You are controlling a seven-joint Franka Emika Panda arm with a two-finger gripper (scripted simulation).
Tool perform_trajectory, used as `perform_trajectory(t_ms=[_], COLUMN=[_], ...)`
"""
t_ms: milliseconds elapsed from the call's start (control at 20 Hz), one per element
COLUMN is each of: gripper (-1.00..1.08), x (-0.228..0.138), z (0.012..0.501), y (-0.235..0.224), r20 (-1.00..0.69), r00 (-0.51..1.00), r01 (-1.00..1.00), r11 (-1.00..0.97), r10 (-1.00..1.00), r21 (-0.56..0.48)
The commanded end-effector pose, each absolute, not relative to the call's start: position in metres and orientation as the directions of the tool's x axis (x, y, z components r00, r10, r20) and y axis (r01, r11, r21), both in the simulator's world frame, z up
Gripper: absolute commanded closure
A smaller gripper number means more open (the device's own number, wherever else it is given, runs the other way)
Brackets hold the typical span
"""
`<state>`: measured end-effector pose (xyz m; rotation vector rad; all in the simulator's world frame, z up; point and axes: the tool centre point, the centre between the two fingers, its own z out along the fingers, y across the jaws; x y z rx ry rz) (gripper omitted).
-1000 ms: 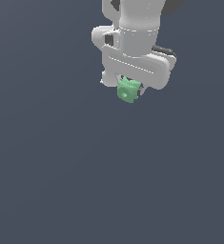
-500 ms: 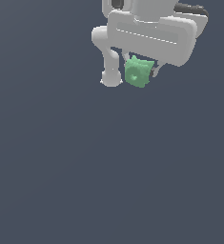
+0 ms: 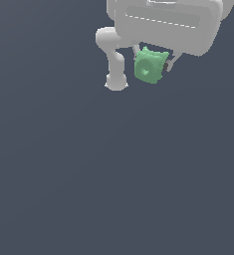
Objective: Pick up the object and move it to a goal position.
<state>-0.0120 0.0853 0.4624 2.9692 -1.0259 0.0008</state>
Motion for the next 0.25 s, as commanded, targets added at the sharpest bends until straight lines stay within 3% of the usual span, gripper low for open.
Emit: perform_trajectory(t_ms=[0,200], gripper=[1.08,1.08], x=[-0.0112,-0.0109], z=[0.4648,0.4642], y=[0.0859,0.0858], r20=[0.000,0.000], r00=[0.787,0.787], r01=[-0.617,-0.617], r11=[-0.787,-0.787], r10=[-0.617,-0.617], r21=[0.000,0.000])
